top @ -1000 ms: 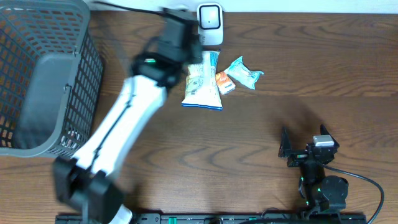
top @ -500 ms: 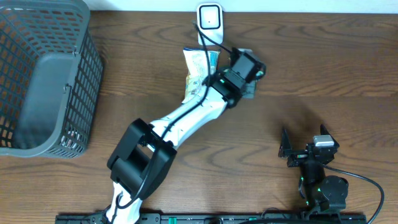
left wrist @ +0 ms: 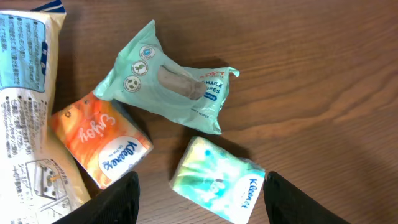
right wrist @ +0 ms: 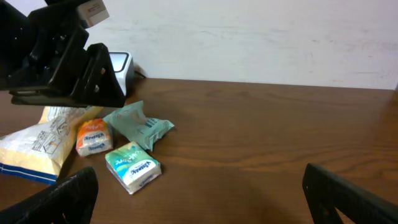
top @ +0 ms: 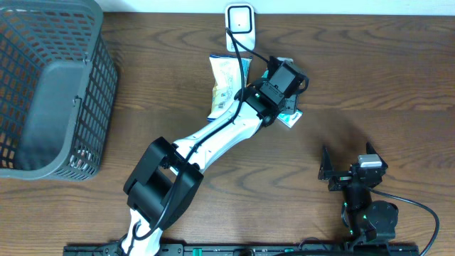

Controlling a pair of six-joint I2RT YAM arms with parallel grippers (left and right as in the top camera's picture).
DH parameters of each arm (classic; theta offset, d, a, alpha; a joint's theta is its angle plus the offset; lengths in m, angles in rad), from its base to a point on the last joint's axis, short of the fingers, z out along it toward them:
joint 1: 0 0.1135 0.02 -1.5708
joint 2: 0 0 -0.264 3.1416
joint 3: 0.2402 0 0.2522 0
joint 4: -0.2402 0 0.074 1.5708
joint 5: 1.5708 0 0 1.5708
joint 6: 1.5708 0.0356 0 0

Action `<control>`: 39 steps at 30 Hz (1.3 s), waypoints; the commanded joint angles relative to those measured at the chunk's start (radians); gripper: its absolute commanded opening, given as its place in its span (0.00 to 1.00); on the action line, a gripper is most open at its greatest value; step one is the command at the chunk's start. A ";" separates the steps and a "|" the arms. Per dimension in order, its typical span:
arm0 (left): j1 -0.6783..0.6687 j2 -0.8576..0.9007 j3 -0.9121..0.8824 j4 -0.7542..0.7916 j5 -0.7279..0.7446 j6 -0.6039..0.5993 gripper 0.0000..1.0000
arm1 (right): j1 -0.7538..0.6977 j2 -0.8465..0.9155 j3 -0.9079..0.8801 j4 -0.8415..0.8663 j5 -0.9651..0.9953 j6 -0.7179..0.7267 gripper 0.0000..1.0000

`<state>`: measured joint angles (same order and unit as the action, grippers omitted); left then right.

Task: Scan the item barcode
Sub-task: 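Carry the small green pack out and release it beside the others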

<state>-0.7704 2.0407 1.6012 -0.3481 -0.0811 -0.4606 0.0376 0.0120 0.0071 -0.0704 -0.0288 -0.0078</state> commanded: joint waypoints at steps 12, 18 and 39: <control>0.199 -0.359 0.032 -0.473 -0.014 0.082 0.70 | -0.004 -0.003 -0.001 -0.005 0.000 -0.001 0.99; 0.415 -0.587 0.052 -0.613 -0.003 0.082 0.71 | -0.004 -0.003 -0.001 -0.005 0.000 -0.001 0.99; 0.944 -0.917 0.052 -0.817 -0.009 0.109 0.77 | -0.004 -0.003 -0.001 -0.005 0.000 0.000 0.99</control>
<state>0.1406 1.1042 1.6501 -1.1427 -0.0841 -0.3653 0.0376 0.0120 0.0071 -0.0704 -0.0288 -0.0082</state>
